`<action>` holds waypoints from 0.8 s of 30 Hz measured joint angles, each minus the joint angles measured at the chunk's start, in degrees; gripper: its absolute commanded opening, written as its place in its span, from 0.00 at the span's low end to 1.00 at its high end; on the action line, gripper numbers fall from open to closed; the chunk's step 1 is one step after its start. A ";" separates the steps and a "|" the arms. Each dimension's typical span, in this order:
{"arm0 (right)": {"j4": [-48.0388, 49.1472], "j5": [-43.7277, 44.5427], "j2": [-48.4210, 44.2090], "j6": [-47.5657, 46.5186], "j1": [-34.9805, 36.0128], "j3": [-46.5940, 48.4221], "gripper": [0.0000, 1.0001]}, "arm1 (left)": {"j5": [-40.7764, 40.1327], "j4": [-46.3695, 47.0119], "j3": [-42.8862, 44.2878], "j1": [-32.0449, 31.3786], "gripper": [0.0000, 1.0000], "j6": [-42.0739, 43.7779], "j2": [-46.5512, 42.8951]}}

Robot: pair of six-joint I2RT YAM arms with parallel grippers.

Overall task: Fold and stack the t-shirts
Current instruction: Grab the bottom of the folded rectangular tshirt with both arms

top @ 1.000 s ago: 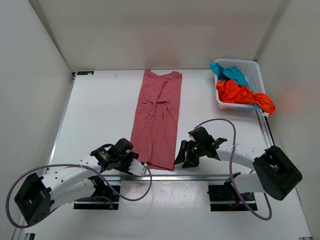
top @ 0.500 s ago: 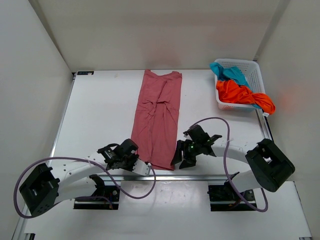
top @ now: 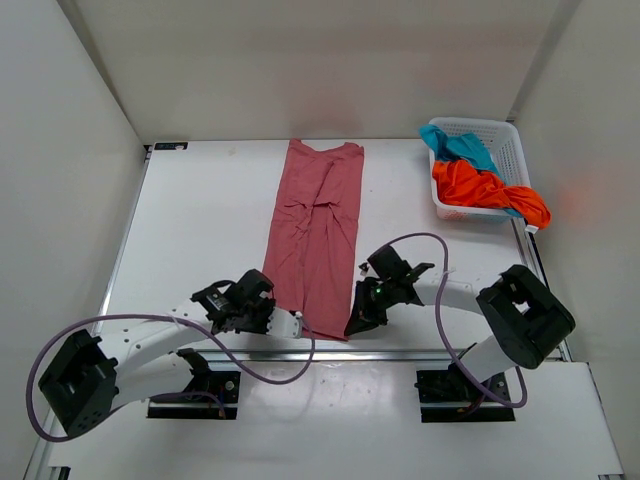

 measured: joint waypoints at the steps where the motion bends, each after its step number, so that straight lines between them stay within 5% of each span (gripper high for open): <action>1: -0.20 -0.57 0.07 0.07 -0.31 0.35 0.00 | 0.28 -0.31 0.61 0.46 0.00 -0.59 0.00; 7: -2.54 -1.36 0.04 -1.20 -4.00 4.68 0.00 | 1.25 -0.61 4.94 3.80 0.00 -3.61 0.28; 8: -3.06 -1.42 0.04 -1.55 -4.50 5.53 0.05 | 1.31 -0.55 5.66 4.37 0.00 -3.93 0.57; 12: -6.14 -1.60 0.04 -3.26 -5.46 7.65 0.50 | 1.46 -0.70 6.34 5.46 0.00 -4.52 1.05; 24: -11.76 2.03 3.34 -1.95 1.14 6.29 0.54 | 2.43 -1.46 5.38 3.30 0.00 -8.00 -0.09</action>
